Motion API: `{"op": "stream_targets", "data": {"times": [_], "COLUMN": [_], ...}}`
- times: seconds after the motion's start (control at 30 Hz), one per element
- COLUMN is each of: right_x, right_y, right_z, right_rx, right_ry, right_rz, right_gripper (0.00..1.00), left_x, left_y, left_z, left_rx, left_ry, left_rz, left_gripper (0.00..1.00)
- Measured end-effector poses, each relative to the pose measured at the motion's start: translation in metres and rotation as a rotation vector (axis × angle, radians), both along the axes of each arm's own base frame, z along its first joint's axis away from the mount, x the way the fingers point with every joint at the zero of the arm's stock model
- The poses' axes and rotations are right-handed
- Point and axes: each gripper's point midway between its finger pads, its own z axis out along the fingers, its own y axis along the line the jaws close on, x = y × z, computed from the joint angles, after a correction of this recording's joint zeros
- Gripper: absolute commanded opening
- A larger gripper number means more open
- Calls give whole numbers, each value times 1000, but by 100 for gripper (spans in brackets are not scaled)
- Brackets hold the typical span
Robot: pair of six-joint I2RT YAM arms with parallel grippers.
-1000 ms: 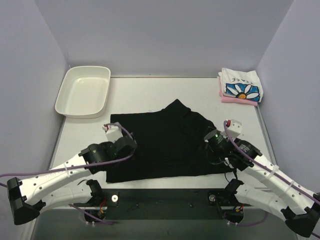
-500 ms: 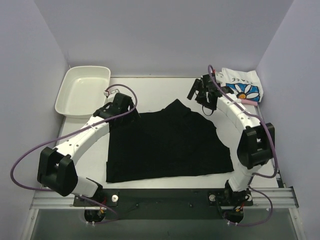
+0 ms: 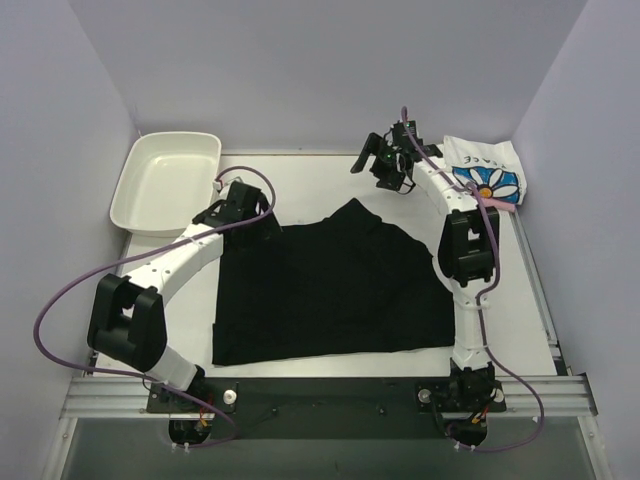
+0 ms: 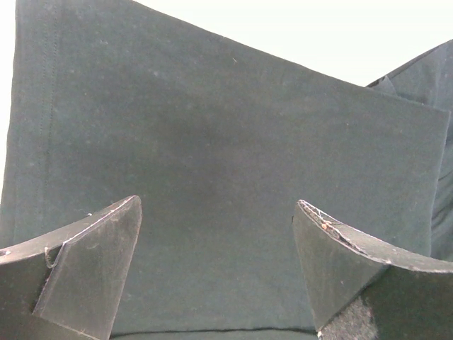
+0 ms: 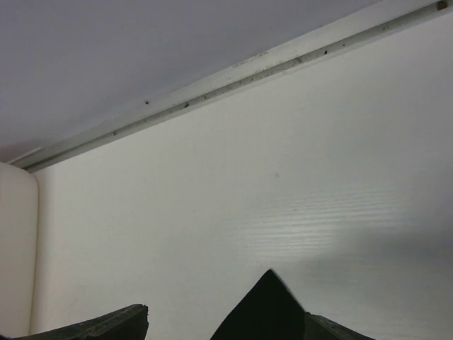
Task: Fold and stack the t-shirts
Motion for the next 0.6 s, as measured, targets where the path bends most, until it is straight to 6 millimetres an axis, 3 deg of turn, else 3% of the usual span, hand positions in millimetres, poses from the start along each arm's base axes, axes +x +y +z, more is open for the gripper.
{"op": "stream_targets", "data": {"times": [0.17,0.27,0.6], "right_x": [-1,-9,-27], "right_y": [15,22,61], "right_z": [-50,-70,-78], "right_rx": [35,57,110], "right_ry": [101,145,152], "right_rz": [47,63,146], "right_gripper": [87,87,87], "left_x": [3,6,10], "left_y": [5,6,3], "left_z": [0,-1,-13], "left_rx": [0,-2,-4], "left_ry": [-2,-4,15], "left_rz": [9,12,4], "left_gripper": [97,97,97]}}
